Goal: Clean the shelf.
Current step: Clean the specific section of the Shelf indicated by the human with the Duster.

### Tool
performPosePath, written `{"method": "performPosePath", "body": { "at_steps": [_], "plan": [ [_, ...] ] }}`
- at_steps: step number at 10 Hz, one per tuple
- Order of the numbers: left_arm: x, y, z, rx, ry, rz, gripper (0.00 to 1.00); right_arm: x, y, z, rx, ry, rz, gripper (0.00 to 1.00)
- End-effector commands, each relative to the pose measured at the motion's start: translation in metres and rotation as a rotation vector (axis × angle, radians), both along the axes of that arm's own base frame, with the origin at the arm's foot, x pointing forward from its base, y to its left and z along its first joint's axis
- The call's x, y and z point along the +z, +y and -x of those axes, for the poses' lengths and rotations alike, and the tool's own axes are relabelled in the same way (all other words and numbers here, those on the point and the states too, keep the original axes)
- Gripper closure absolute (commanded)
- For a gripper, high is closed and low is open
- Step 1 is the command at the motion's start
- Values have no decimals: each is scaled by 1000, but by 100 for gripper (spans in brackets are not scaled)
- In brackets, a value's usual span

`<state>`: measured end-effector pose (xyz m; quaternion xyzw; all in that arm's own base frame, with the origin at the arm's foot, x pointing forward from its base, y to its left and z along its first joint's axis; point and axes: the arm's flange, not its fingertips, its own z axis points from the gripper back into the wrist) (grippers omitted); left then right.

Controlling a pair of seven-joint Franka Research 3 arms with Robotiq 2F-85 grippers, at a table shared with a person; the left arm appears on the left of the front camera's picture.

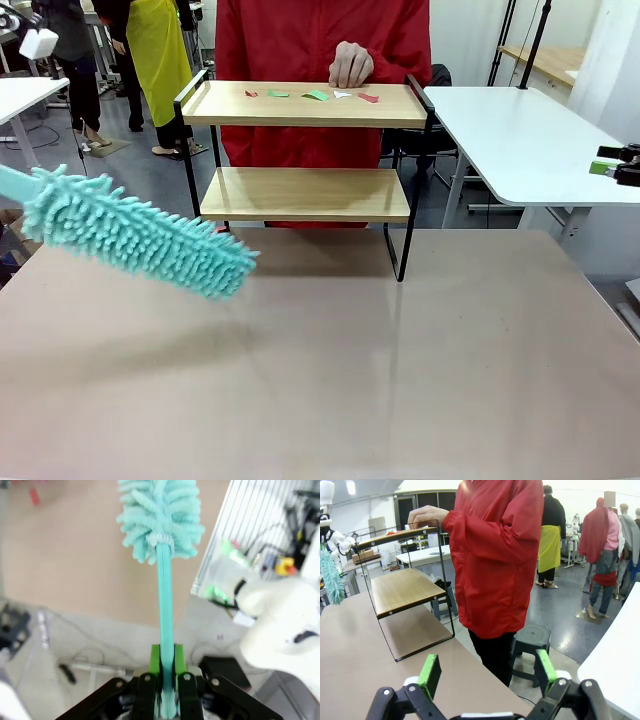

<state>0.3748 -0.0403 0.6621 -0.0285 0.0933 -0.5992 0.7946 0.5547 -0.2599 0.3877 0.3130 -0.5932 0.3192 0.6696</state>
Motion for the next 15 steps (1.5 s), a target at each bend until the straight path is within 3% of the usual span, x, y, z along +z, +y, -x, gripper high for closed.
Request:
{"method": "performPosePath", "body": {
  "at_steps": [1,4,5,6,8,11,13,15],
  "plan": [
    [-5,-2,10,-52,-74,244,87,2,2,0,1,-2,2,0],
    [32,-34,17,29,-181,659,87,2,2,0,1,-2,2,0],
    [53,-49,27,23,-232,752,87,2,2,0,1,-2,2,0],
    [82,-64,34,77,-222,784,87,2,2,0,1,-2,2,0],
    [126,-100,43,254,-129,767,87,2,2,0,1,-2,2,0],
    [167,-158,53,508,11,674,87,2,2,0,1,-2,2,0],
    [199,-209,64,743,-36,617,87,2,2,0,1,-2,2,0],
    [214,-256,63,928,-200,478,87,2,2,0,1,-2,2,0]
  ]
}}
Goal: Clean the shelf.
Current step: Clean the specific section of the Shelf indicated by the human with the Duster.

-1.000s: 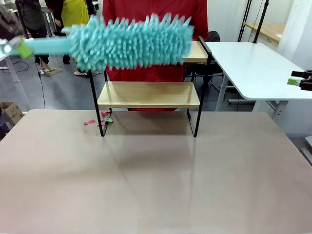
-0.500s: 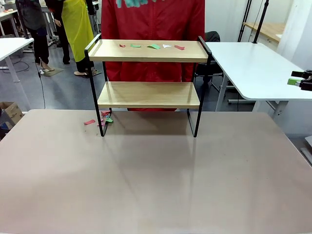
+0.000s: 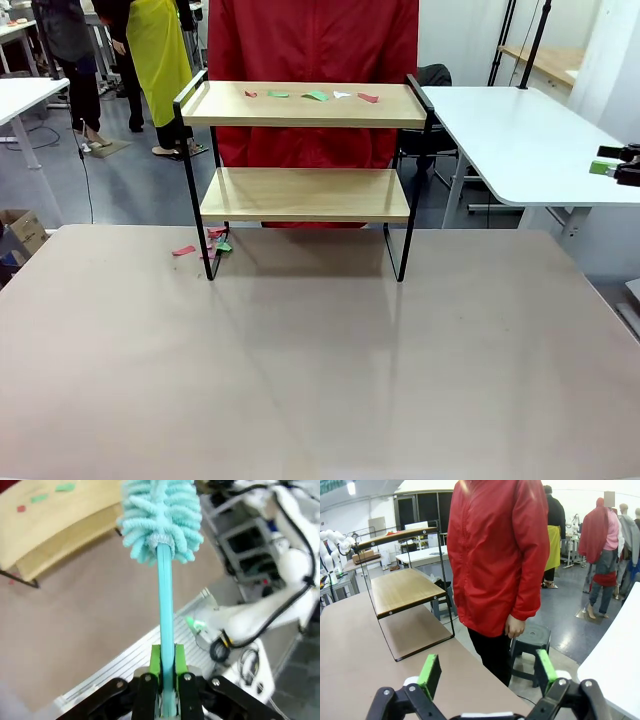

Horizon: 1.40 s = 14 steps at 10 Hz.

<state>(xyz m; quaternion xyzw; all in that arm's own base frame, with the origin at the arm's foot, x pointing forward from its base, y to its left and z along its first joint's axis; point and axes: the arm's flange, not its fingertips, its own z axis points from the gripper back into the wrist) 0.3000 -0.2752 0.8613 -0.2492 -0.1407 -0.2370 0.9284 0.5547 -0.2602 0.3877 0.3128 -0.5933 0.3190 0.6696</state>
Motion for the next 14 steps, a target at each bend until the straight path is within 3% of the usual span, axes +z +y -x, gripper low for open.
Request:
{"method": "performPosePath", "body": {
  "at_steps": [1,3,5,7,14],
  "plan": [
    [8,-58,-16,139,8,-153,87,2,2,0,1,-2,2,0],
    [-9,-106,-27,173,16,-204,87,2,2,0,1,-2,2,0],
    [-24,-148,-36,218,-60,-167,87,2,2,0,1,-2,2,0],
    [-36,-178,-42,349,-132,-206,87,2,2,0,1,-2,2,0],
    [-90,-236,-62,389,-106,-284,87,2,2,0,1,-2,2,0]
  ]
}}
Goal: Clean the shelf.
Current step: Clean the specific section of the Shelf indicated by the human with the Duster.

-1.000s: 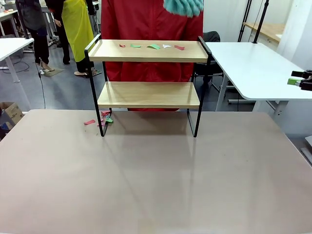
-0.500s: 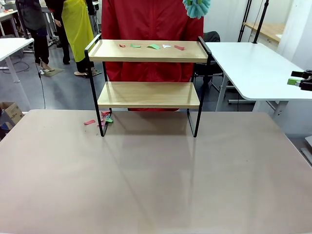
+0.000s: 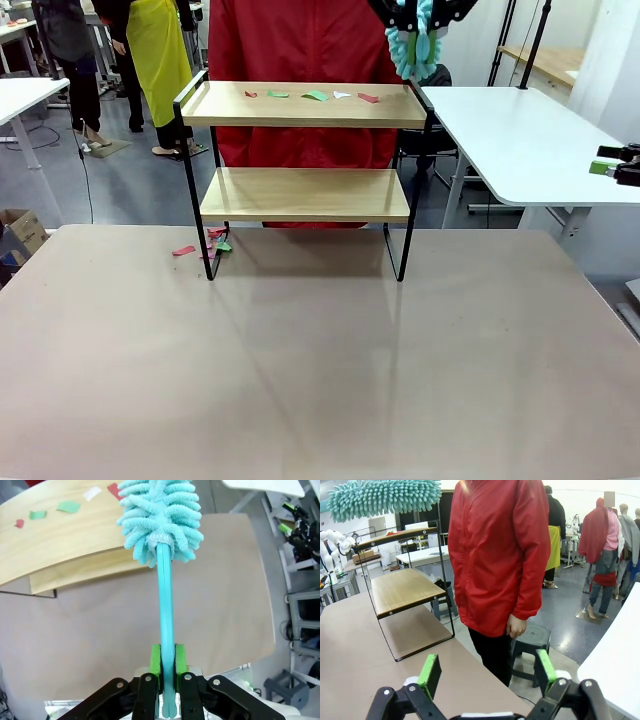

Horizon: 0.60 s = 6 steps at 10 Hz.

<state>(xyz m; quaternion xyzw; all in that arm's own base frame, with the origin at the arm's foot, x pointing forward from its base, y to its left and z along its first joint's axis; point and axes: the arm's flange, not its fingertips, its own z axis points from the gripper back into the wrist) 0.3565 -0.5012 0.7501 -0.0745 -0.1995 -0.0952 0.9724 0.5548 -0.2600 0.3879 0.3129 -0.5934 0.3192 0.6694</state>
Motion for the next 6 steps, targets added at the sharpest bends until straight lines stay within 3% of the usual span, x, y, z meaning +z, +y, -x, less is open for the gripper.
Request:
{"method": "performPosePath", "body": {
  "at_steps": [1,6],
  "plan": [
    [17,-12,-5,38,-7,-25,87,2,2,0,1,-2,2,0],
    [-23,-34,-13,36,6,-116,87,2,2,0,1,-2,2,0]
  ]
}}
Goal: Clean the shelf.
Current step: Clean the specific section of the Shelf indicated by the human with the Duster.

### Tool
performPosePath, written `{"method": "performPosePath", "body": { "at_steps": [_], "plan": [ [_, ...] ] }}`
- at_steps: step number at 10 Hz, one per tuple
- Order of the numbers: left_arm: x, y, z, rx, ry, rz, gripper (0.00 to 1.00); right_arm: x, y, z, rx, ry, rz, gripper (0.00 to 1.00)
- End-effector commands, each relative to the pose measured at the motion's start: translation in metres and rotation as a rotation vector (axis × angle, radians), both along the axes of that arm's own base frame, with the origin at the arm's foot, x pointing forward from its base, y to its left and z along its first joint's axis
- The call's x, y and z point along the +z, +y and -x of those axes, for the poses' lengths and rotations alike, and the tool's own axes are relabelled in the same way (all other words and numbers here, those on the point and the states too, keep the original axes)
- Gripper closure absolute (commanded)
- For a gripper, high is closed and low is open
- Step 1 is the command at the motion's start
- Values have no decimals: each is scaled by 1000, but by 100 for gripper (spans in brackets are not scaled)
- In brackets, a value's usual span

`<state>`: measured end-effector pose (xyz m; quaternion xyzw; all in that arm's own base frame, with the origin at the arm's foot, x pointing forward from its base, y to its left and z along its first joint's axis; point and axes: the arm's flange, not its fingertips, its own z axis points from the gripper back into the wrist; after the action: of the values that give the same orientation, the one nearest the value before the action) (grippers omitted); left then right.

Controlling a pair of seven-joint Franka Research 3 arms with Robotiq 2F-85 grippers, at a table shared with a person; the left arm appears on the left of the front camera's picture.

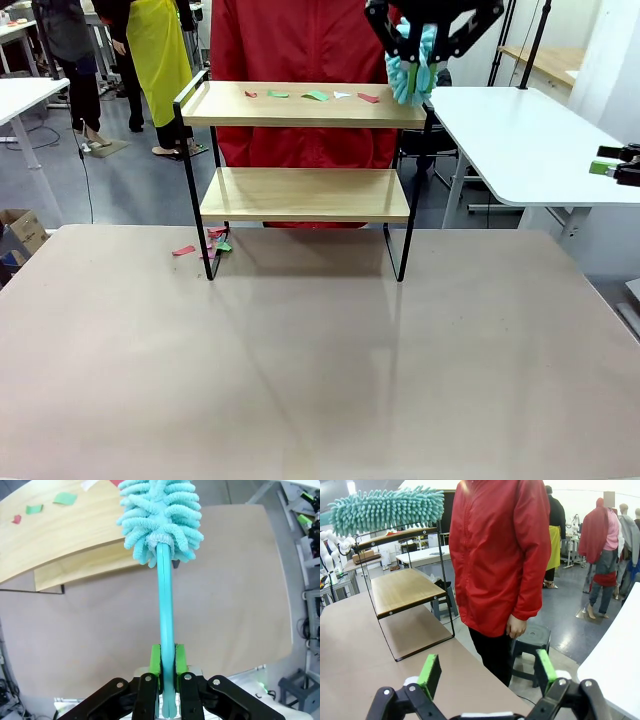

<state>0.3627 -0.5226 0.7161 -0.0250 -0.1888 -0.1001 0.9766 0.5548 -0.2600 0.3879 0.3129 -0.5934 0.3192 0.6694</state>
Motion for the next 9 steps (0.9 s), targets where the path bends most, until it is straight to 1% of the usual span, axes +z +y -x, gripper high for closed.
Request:
{"method": "performPosePath", "body": {
  "at_steps": [1,2,4,5,6,7,9],
  "plan": [
    [2,-16,-10,35,-7,-43,87,2,2,0,1,-2,2,0],
    [-8,-18,-13,46,-4,-66,87,2,2,0,1,-2,2,0],
    [-20,-18,-19,48,33,-77,87,2,2,0,1,-2,2,0],
    [-24,-16,-23,37,69,-58,87,2,2,0,1,-2,2,0],
    [-26,-16,-27,-2,112,-29,87,2,2,0,1,-2,2,0],
    [-37,-10,-18,20,35,-73,87,2,2,0,1,-2,2,0],
    [-37,-10,-18,20,35,-73,87,2,2,0,1,-2,2,0]
  ]
}}
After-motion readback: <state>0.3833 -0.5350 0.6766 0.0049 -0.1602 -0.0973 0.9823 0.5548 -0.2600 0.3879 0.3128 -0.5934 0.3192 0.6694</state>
